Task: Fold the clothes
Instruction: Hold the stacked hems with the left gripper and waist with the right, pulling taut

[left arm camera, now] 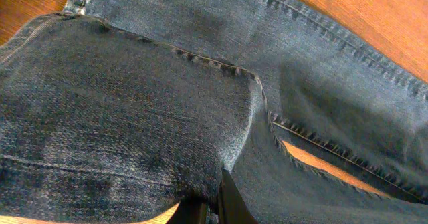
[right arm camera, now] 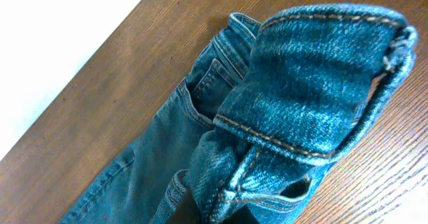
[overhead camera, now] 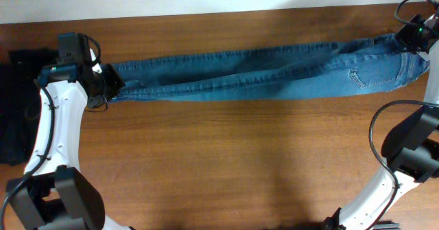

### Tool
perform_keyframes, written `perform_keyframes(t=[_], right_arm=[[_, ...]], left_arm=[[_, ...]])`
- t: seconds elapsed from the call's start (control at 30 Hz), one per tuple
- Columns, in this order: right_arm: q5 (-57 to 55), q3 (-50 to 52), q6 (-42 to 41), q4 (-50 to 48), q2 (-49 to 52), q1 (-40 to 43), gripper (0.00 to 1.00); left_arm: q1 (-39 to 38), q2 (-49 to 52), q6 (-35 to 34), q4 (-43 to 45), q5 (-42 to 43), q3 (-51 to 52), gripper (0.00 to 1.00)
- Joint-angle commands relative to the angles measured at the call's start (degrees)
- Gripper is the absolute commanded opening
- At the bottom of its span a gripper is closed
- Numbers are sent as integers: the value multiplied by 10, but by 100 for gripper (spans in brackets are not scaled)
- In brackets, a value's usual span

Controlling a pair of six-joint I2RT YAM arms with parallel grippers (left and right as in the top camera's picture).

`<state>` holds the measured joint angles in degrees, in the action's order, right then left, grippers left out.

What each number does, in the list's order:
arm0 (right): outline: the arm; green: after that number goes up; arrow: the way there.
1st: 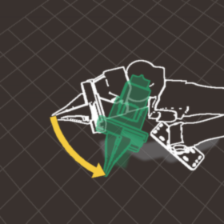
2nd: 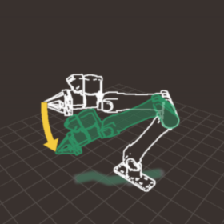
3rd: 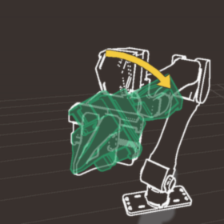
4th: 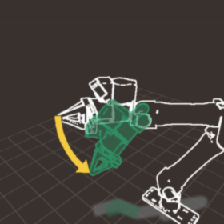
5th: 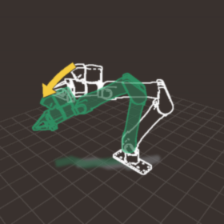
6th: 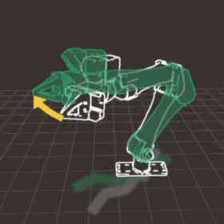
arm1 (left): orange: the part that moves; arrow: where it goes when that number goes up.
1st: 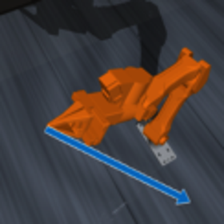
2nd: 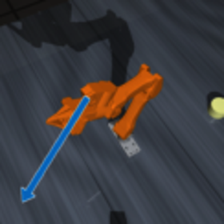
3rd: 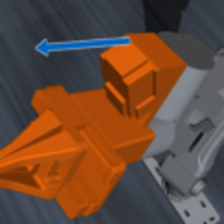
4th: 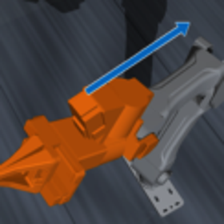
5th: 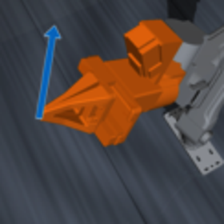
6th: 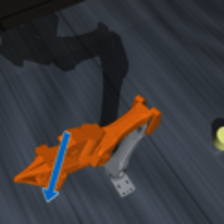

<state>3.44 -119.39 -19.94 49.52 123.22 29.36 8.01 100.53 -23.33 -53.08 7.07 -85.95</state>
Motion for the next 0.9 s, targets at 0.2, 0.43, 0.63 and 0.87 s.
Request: perform_keyframes(t=[0.2, 0.43, 0.63, 0.87], right_arm=[[-31, -17, 0, -11, 3, 17, 4], [-31, -17, 0, -29, 4, 19, 4], [-31, -17, -1, -40, 18, 19, 4], [-31, -17, -1, -54, 38, 18, 4]], left_arm=[[11, 40, 12, 6, -25, -17, 1], [21, 46, 12, -4, -27, -19, 1], [34, 46, 24, -41, -54, -38, 1], [35, 75, 25, -105, -54, -106, 1]])
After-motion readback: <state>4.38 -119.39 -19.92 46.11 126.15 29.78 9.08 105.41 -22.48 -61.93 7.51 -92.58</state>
